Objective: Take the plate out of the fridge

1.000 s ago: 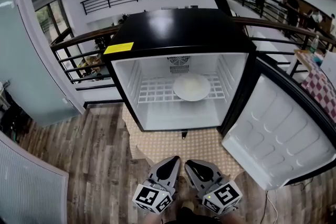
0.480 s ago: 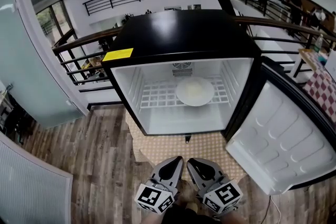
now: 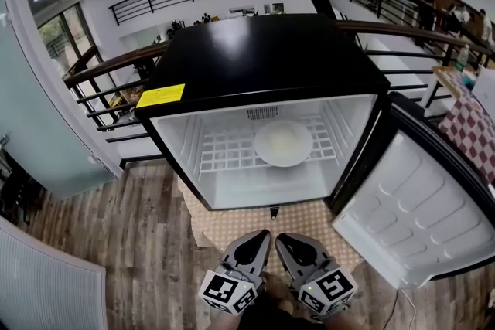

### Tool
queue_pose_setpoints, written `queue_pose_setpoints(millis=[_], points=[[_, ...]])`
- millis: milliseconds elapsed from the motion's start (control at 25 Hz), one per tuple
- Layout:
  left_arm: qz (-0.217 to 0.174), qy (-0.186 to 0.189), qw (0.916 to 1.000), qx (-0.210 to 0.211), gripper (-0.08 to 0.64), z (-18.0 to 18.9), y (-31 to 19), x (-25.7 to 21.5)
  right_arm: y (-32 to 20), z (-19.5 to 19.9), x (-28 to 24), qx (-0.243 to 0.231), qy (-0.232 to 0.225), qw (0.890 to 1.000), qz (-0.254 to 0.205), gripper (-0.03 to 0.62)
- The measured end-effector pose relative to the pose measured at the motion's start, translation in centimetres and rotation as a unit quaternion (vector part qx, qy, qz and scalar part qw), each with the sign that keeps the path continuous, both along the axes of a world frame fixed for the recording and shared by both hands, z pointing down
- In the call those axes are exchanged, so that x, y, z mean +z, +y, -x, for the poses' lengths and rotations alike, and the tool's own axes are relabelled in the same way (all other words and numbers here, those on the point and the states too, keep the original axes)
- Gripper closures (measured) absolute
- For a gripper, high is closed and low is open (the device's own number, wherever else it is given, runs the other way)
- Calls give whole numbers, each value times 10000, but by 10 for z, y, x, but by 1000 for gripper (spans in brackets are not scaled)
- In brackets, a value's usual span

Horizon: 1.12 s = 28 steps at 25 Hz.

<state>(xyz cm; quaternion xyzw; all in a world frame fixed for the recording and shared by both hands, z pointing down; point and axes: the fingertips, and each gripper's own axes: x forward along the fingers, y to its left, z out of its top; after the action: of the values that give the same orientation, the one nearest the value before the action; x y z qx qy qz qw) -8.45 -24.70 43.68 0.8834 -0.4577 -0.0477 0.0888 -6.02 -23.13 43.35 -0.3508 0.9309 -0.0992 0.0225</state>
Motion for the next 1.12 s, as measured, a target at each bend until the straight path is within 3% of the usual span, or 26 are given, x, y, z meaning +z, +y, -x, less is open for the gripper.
queue_pose_setpoints(millis=[1120], points=[[6,127,9974,703,549,-2,-85,-4,-89,4,-2,891,-111,9957,239,546]])
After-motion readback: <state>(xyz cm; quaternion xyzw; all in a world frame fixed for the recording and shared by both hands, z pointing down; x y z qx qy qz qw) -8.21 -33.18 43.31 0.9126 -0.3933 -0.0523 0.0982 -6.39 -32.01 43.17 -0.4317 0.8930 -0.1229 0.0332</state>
